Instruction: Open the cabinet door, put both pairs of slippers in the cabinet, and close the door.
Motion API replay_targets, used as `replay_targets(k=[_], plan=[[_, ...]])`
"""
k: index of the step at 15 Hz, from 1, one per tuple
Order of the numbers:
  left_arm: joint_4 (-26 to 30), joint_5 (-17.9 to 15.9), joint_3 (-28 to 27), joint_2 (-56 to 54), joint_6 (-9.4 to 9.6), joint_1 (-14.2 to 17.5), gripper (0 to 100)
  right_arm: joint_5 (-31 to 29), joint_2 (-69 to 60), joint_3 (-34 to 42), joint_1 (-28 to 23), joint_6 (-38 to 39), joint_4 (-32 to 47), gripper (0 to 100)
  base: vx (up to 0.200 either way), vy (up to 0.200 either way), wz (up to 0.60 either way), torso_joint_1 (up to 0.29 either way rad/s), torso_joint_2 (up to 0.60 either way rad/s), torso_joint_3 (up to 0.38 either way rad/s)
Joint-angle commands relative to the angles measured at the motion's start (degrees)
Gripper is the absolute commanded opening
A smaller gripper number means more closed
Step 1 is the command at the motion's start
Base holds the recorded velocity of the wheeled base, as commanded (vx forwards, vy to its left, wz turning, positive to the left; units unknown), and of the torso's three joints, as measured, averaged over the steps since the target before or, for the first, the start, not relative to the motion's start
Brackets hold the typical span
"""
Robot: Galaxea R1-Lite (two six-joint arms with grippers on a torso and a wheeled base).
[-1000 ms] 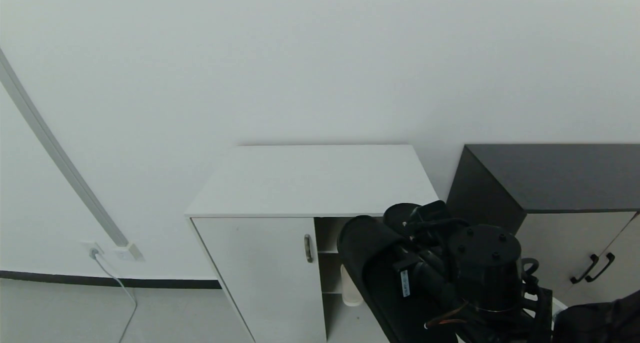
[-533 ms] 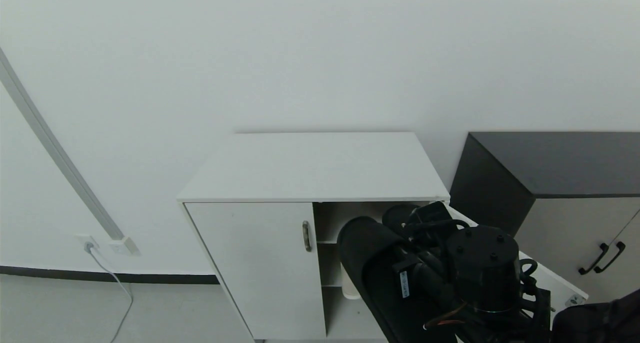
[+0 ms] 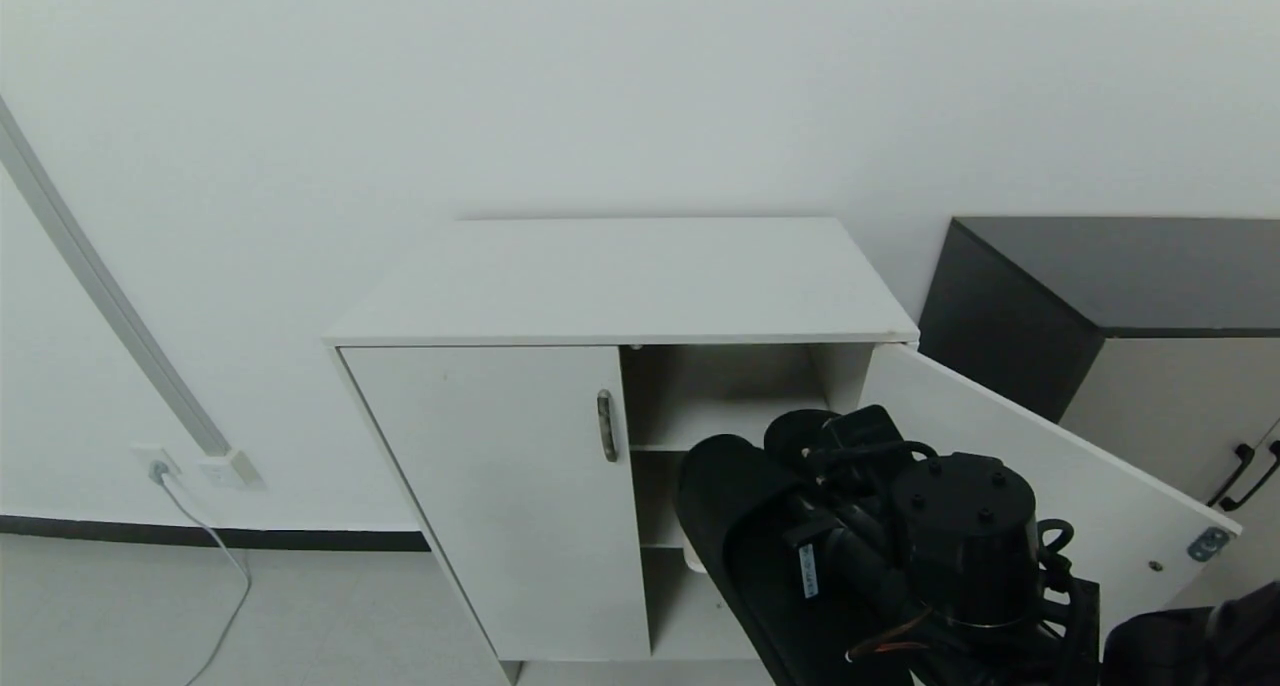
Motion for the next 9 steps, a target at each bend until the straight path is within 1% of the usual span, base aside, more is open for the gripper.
replay_targets(k=[1, 5, 9], plan=[[0.02, -0.03, 0.00, 0.07, -0.01, 0.01, 0, 0.02, 0.09, 0.01, 0.03, -0.01, 0.04, 0, 0.000, 0.000, 0.00, -0.198, 0.51, 0.315], [0.02, 0.05, 0.00, 0.07, -0.01, 0.01, 0, 0.02, 0.44, 0.10, 0.03, -0.01, -0.05, 0, 0.000, 0.000, 0.00, -0.193, 0.51, 0.316], [0.02, 0.05, 0.00, 0.07, -0.01, 0.01, 0, 0.02, 0.53, 0.36, 0.12, -0.01, -0.05, 0, 0.000, 0.000, 0.00, -0.162, 0.49, 0.320]])
